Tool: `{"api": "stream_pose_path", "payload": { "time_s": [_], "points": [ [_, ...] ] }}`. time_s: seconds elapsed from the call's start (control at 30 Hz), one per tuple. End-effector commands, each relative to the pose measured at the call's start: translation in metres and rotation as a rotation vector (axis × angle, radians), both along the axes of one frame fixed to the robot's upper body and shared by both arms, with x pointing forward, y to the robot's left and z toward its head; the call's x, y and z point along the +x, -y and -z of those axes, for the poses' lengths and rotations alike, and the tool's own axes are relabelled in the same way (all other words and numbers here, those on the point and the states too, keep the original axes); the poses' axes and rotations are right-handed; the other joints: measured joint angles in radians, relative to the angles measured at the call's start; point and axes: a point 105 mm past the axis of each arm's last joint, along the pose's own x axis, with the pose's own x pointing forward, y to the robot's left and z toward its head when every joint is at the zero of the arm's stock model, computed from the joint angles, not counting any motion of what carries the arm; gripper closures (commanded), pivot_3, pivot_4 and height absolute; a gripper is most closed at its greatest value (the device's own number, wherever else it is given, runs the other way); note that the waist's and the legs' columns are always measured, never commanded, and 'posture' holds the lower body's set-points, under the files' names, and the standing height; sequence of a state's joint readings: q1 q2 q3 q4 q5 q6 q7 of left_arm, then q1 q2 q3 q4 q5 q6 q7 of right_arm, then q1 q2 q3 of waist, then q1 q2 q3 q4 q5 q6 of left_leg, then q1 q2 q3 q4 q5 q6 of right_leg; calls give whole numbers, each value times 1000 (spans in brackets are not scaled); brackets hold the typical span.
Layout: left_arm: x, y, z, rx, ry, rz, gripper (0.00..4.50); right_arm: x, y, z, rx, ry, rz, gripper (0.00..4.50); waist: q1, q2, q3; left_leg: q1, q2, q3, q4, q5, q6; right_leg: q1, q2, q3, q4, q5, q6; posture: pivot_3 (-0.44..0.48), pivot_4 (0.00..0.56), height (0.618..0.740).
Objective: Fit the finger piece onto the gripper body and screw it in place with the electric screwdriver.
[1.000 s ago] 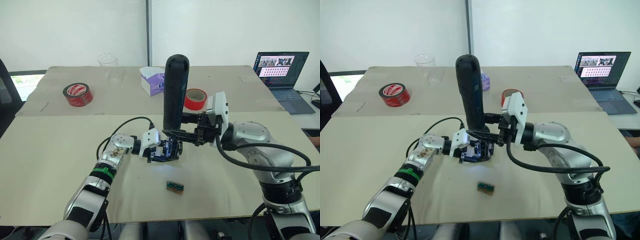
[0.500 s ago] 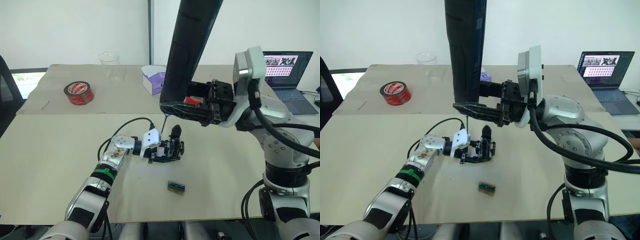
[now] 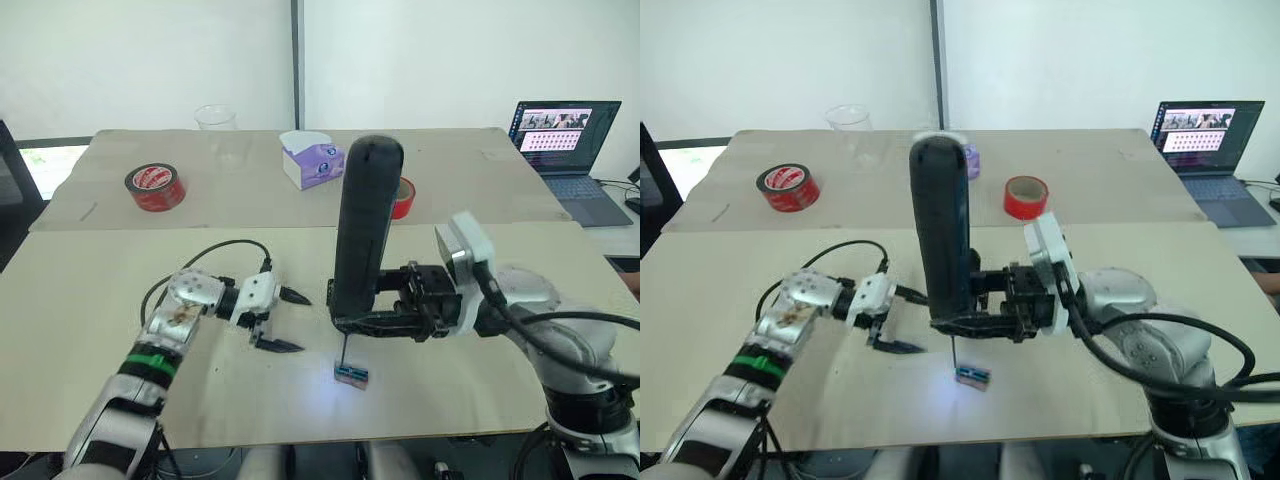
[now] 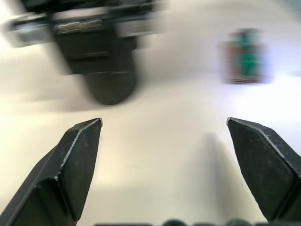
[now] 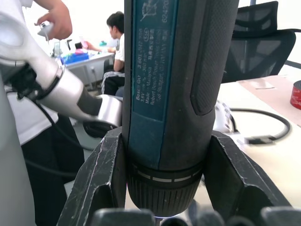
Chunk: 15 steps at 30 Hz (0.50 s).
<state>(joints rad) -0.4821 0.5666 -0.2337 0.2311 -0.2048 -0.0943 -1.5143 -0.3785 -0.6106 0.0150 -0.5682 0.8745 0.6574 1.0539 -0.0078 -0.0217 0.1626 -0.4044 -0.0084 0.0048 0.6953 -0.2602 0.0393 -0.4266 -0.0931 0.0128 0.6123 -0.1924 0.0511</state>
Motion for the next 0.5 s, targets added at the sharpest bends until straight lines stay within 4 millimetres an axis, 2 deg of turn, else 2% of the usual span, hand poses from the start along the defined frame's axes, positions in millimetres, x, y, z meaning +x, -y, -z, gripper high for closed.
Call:
{"api": "stream_pose_path", "payload": {
  "time_s": [0.03,0.17,0.5],
  "points": [
    [-20,20,-11,-70,34,84,0,-7,2,-7,31,125,25,2613,7,0,0,0,0,0,0,0,0,0,0,0,0,0,0,0,150,740],
    [-29,30,-7,-68,-6,121,0,-3,0,-8,51,136,78,2613,11,0,0,1,0,0,3,1,-1,1,1,0,0,0,0,0,150,740],
    [-23,43,-5,-57,-31,126,0,-1,1,6,28,133,144,2613,15,0,0,2,0,1,1,1,-1,2,2,0,0,0,0,0,150,740]
  ]
}}
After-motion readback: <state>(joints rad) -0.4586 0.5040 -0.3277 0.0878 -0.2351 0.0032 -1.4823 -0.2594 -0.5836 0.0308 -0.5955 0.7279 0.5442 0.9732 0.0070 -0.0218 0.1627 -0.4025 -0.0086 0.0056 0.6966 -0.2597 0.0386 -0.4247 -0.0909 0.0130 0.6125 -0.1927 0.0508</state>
